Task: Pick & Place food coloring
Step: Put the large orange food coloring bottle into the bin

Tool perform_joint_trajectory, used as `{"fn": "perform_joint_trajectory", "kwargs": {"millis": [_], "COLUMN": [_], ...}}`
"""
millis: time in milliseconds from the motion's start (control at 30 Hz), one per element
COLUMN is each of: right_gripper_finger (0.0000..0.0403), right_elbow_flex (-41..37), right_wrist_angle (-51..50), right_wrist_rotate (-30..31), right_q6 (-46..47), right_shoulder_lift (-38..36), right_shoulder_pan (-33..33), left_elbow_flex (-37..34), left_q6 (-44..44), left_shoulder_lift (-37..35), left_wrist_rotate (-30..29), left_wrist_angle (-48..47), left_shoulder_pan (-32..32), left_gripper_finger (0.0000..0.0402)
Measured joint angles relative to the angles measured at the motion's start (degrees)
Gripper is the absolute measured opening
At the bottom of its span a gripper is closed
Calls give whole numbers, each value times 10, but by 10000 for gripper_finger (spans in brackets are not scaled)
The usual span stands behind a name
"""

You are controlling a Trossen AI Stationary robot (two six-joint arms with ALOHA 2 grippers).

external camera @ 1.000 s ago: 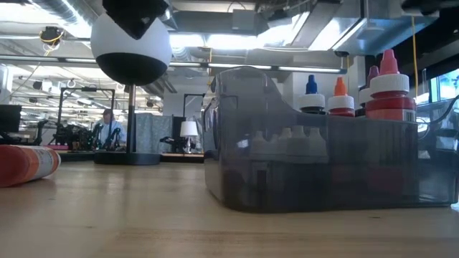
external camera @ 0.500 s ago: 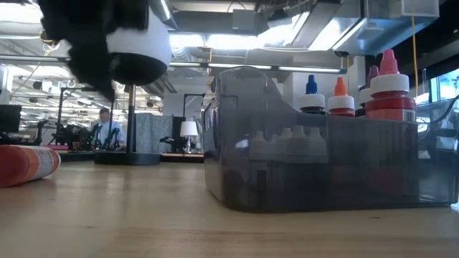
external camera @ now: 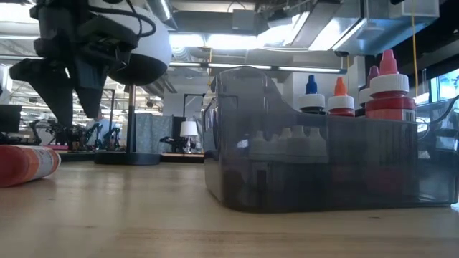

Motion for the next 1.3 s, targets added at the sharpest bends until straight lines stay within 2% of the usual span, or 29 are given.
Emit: {"fn": "perform_joint_trajectory", "kwargs": {"millis": [267,433,733,867,1300], "right_gripper_finger": [112,112,112,112,112], "right_elbow_flex": [0,0,0,0,0], "right_wrist_angle": [-7,-8,-22,-30,-32], "right_wrist_rotate": [-1,-1,-2,-2,-2], "right_q6": [-15,-15,-15,-14,-30], "right_shoulder_lift": [0,0,0,3,63], "right_shoulder_pan": [0,0,0,0,0], "left_elbow_flex": [0,0,0,0,0], "left_q6": [-31,-115,-185,-217,-217], "left_shoulder_lift": [-1,-1,2,18,97], "left_wrist_rotate": [-13,-9,14,50,133], "left_wrist_angle": [30,26,26,21,22], "left_shoulder_pan": [-1,-1,-2,-2,-2], "left_gripper_finger": [229,230,228,227,226]}}
